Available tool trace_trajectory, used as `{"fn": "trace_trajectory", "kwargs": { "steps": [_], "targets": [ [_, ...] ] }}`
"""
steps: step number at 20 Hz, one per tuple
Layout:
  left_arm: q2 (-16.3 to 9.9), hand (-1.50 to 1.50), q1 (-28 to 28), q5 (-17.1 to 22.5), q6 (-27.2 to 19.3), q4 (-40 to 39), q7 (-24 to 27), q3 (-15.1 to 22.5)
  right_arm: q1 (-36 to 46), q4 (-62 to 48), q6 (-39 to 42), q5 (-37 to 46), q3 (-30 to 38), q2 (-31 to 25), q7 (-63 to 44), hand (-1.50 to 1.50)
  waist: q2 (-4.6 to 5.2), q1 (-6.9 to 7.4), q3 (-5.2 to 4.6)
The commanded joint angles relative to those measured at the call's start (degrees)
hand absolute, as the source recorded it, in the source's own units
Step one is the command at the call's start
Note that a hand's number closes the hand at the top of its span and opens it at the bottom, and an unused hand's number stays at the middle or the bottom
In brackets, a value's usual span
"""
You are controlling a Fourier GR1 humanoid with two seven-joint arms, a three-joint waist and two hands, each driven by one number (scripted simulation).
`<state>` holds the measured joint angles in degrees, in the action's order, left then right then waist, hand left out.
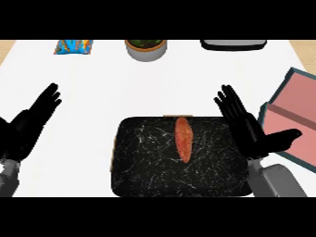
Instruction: Pick the sweet potato from the tray and place it in the cardboard box
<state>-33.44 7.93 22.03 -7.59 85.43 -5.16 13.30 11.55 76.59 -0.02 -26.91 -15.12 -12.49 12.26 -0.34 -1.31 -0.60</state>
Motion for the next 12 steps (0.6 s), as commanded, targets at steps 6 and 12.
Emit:
{"fn": "trace_trajectory", "kwargs": {
  "steps": [6, 12],
  "targets": [
    [-2.3, 0.00, 6.9, -10.1, 0.0, 3.6, 8.2, 1.5, 12.1, 14.6, -6.1, 7.3, 10.5, -17.1, -6.3, -1.50, -0.78, -1.49, 0.35],
    [1.2, 0.00, 2.8, -11.0, 3.0, 2.2, 13.1, 3.5, 5.0, 15.5, -4.1, 20.5, 6.1, -26.0, -5.9, -1.50, 0.20, 0.65, 0.55]
  ]
}}
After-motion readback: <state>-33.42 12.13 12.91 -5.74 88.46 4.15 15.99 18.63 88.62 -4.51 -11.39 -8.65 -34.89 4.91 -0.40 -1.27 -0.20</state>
